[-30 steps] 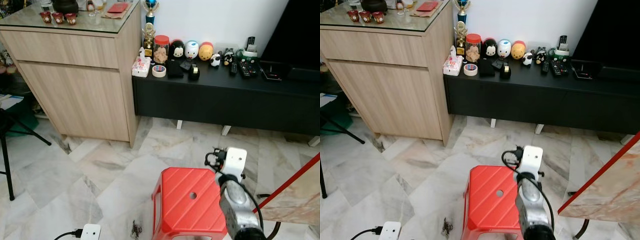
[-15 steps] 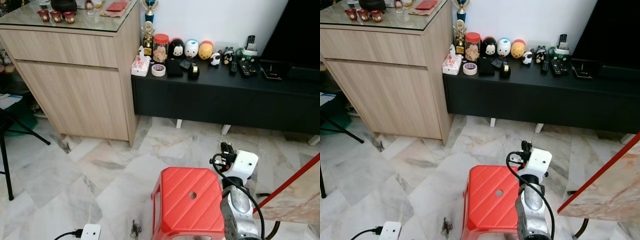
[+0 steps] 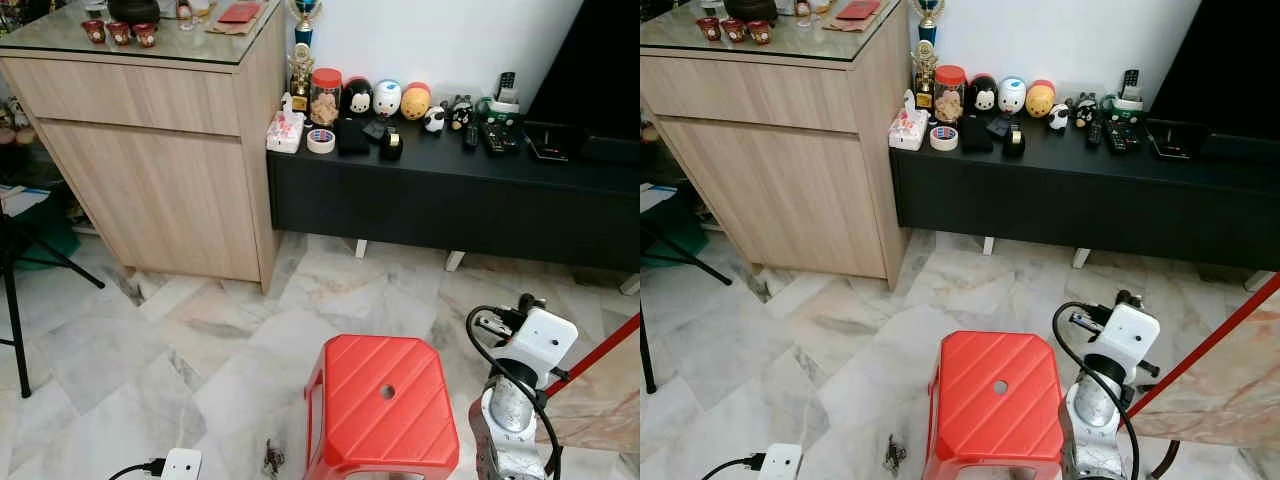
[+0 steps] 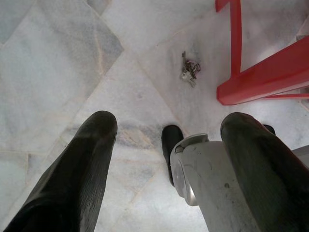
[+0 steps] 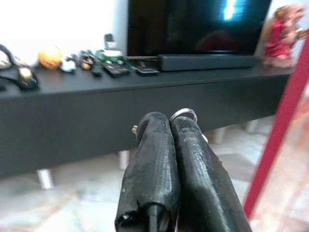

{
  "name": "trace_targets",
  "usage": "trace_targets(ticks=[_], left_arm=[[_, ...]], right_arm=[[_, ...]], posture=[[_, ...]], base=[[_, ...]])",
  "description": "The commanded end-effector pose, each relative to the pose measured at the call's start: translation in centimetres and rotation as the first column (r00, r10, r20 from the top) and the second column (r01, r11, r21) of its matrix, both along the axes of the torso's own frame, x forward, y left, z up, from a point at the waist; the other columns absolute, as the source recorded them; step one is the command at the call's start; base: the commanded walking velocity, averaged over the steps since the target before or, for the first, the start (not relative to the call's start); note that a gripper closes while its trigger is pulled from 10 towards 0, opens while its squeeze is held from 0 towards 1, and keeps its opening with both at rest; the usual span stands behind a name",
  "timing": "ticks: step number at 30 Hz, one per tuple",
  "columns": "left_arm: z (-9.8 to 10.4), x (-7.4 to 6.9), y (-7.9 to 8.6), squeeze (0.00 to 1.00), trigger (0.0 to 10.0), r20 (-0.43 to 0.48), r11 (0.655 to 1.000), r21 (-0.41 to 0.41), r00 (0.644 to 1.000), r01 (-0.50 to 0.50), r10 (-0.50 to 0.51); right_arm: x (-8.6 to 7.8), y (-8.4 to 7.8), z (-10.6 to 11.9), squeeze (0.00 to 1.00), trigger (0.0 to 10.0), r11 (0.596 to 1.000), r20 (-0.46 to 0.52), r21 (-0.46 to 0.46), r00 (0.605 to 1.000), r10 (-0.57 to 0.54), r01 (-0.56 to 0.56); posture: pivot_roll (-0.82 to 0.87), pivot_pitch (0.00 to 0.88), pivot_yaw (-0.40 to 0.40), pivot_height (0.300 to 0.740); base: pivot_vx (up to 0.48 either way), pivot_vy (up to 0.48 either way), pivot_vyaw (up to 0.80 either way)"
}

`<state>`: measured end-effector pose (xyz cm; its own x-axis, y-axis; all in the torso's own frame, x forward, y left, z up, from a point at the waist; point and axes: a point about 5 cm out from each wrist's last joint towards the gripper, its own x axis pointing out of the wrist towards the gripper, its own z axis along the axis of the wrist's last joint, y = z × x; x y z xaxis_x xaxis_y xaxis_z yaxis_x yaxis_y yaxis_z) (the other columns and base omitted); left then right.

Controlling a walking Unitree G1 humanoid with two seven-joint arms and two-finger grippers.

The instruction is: Hang keys on a hook

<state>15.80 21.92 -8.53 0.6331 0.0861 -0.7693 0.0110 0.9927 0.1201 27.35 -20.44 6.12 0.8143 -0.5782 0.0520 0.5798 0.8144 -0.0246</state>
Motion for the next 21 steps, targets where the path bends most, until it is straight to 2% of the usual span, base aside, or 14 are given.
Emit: trace_targets(ticks=[1,3,7,8,9,10,11,12,13,14,21], left_arm=[[-0.3,-0.6,-0.2,0.0,10.0,-0.028,1.0,0.004,0.999,0.021,-0.021],[-0.3,-0.6,-0.2,0.0,10.0,-0.028,1.0,0.003,0.999,0.021,-0.021],[-0.3,-0.6,-0.2,0.0,10.0,-0.028,1.0,0.001,0.999,0.02,-0.02],[-0.3,-0.6,-0.2,0.0,10.0,-0.028,1.0,0.001,0.999,0.02,-0.02],[-0.3,-0.6,-0.2,0.0,10.0,-0.028,1.0,0.002,0.999,0.02,-0.02],[-0.3,-0.6,-0.2,0.0,10.0,-0.028,1.0,0.002,0.999,0.02,-0.02],[-0.3,-0.6,-0.2,0.0,10.0,-0.027,1.0,0.002,0.999,0.02,-0.02],[-0.3,-0.6,-0.2,0.0,10.0,-0.027,1.0,0.002,0.999,0.02,-0.02],[-0.3,-0.6,-0.2,0.0,10.0,-0.027,1.0,0.002,0.999,0.02,-0.02],[-0.3,-0.5,-0.2,0.0,10.0,-0.026,1.0,0.003,0.999,0.019,-0.019],[-0.4,-0.6,-0.3,0.0,10.0,-0.028,1.0,0.004,0.999,0.015,-0.015]], right_arm=[[-0.2,-0.4,0.2,0.0,10.0,0.999,-0.014,-0.041,0.999,-0.034,0.034],[-0.1,-0.3,0.3,0.0,10.0,0.997,-0.012,-0.042,0.998,-0.066,0.065],[0.1,0.0,0.1,0.0,10.0,0.999,-0.011,0.002,0.999,-0.039,0.04],[0.2,0.2,-0.1,0.0,10.0,0.999,-0.018,0.026,1.0,-0.023,0.024],[0.3,0.7,-0.8,0.0,10.0,0.995,-0.037,0.093,0.999,0.037,-0.033],[0.3,0.7,-0.8,0.0,10.0,0.995,-0.037,0.093,0.999,0.037,-0.033],[0.3,1.1,-1.2,0.0,10.0,0.989,-0.05,0.13,0.996,0.074,-0.067],[0.2,1.9,-2.0,0.0,10.0,0.973,-0.073,0.202,0.989,0.126,-0.109],[0.2,1.9,-2.0,0.0,10.0,0.973,-0.073,0.202,0.989,0.126,-0.109],[0.1,2.5,-2.6,0.0,10.0,0.954,-0.084,0.26,0.981,0.176,-0.149],[-0.2,3.2,-3.2,0.0,10.0,0.93,-0.09,0.302,0.965,0.246,-0.209]], posture=[[0.02,0.035,-0.076,0.74],[0.02,0.035,-0.076,0.74],[0.02,0.038,-0.077,0.74],[0.02,0.038,-0.077,0.74],[0.02,0.038,-0.077,0.74],[0.02,0.038,-0.077,0.74],[0.02,0.038,-0.077,0.74],[0.02,0.038,-0.077,0.74],[0.02,0.038,-0.077,0.74],[0.02,0.04,-0.078,0.74],[0.02,0.043,-0.08,0.74]], base=[[0.0,0.0,0.0],[0.0,0.0,0.0],[0.0,0.0,0.0],[0.0,0.0,0.0],[0.0,0.0,0.0],[0.0,0.0,0.0],[0.0,0.0,0.0],[0.0,0.0,0.0],[0.0,0.0,0.0],[0.0,0.0,0.0],[0.0,0.0,0.0]])
